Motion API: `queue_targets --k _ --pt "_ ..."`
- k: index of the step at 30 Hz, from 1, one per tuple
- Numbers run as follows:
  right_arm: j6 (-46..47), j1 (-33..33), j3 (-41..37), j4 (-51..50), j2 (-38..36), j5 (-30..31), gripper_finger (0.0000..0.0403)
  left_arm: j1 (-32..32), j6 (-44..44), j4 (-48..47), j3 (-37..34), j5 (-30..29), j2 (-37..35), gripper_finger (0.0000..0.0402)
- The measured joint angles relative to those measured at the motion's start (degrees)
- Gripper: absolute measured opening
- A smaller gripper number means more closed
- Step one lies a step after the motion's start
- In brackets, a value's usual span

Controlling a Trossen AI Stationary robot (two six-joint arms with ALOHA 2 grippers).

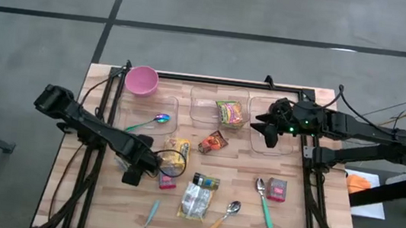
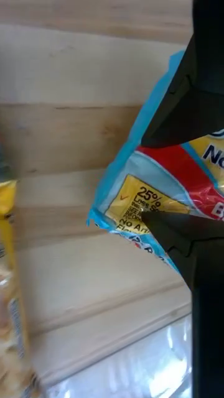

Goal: Pick & Place Food Item
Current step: Put the blue noodle pack into the middle transparent bin

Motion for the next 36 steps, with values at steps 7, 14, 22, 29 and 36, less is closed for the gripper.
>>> queue_targets --k 7,14,22,29,36 --pt "0.7 1.2 0.0 0.0 0.0 -0.1 0.0228 0.0 3.0 0.2 2.8 -0.4 -0.2 0.0184" --pt "0.9 1.2 0.0 0.0 0.0 0.0 0.0228 2.1 6.0 0.5 2.4 -4.5 -0.3 0.0184" --pt "1.1 1.2 0.0 0.1 0.0 0.0 0.0228 7.3 8.0 3.2 -1.4 1.2 -0.3 0.0184" --pt "1.1 1.2 0.0 0.1 0.0 0.0 0.0228 7.6 10.3 5.3 -3.7 5.3 -0.3 0.0178" --pt "0.9 1.2 0.0 0.1 0.0 0.5 0.0228 7.6 13.4 5.5 -3.8 7.5 -0.3 0.0078"
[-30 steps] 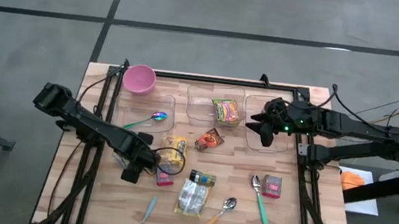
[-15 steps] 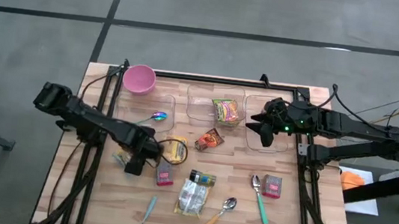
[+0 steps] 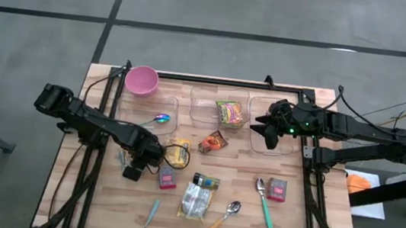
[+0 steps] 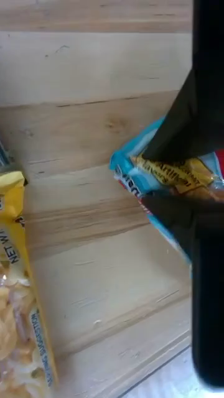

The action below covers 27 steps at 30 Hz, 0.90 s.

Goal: Pick & Place Food Item
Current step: Put the blue noodle pack into the middle transparent bin

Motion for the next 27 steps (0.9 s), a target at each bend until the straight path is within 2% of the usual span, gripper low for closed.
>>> queue_targets --k 3,5,12,17,27 --pt "0.0 0.0 0.0 0.0 0.0 0.0 0.0228 0.0 0.5 0.2 0.0 -0.1 0.0 0.0021" --pt "0.0 0.0 0.0 0.0 0.0 0.0 0.0228 0.0 1.2 0.4 0.0 -0.1 0.0 0.0008" --pt "0.0 0.0 0.0 0.0 0.0 0.0 0.0228 0.0 0.0 0.1 0.0 0.5 0.0 0.0003" --pt "0.0 0.0 0.0 0.0 0.0 0.0 0.0228 0.0 -2.1 -4.6 1.5 1.6 -0.3 0.0002" --pt "0.0 0.0 0.0 0.0 0.0 0.0 0.0228 -0.1 -5.1 -6.8 7.4 0.8 -8.5 0.0001"
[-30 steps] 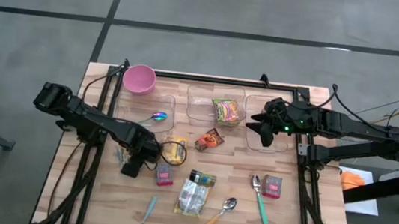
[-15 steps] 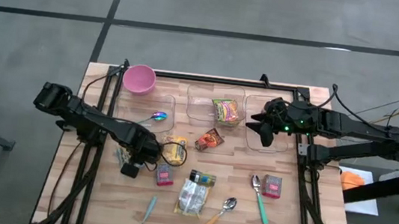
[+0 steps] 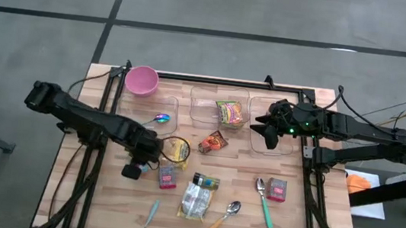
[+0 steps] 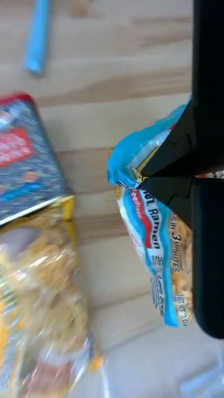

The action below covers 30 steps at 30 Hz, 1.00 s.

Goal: Pick & Place Food Item
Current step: Put the blue noodle pack into the middle transparent bin

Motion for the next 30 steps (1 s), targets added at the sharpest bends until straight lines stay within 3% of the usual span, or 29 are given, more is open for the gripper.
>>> queue_targets --k 13,21,26,30 --pt "0.0 0.0 0.0 0.3 0.0 0.0 0.0228 0.0 -6.6 -0.2 7.3 -6.6 -6.5 0.0000" --pt "2.7 0.0 -0.1 0.7 0.6 1.0 0.0228 0.9 -7.6 2.7 14.4 -18.1 -6.7 0.0000" --pt "5.6 0.0 -0.1 7.0 3.3 0.4 0.0228 6.0 -11.6 10.0 17.6 -21.8 -6.7 0.0000" --pt "7.9 0.3 1.0 12.4 7.4 0.0 0.0228 13.0 -19.7 14.7 18.1 -22.5 -6.5 0.0000"
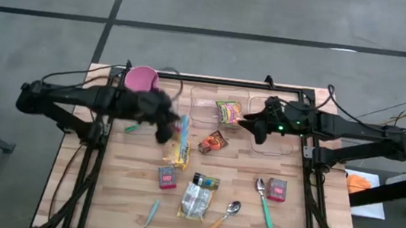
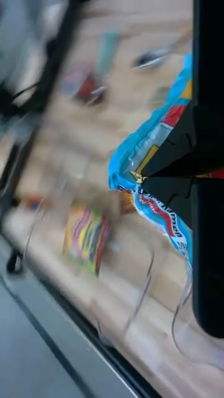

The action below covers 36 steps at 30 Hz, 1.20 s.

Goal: Pick & Place Food Item
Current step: Put the blue noodle pack into the middle transparent bin

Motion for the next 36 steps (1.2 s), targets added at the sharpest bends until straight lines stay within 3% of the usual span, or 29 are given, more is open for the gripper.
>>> queue_targets --k 7,13,19,28,36 --pt "2.3 0.0 11.9 -5.9 11.7 1.5 0.0228 8.5 -2.6 1.0 0.1 -0.1 3.2 0.0000" --pt "-2.2 0.0 27.7 -15.3 24.9 1.9 0.0228 9.2 -2.4 2.6 0.1 0.4 6.5 0.0000" --pt "-8.6 0.4 38.8 -16.7 35.0 2.1 0.0228 9.2 -2.4 4.1 0.1 -0.1 7.1 0.0000" --pt "-9.1 0.0 43.2 -14.5 40.4 3.2 0.0228 9.2 -1.5 6.3 0.1 -0.6 5.1 0.0000" --pt "-7.6 -1.2 41.5 -11.5 41.0 4.0 0.0228 9.2 1.6 8.3 0.4 0.3 5.0 0.0000"
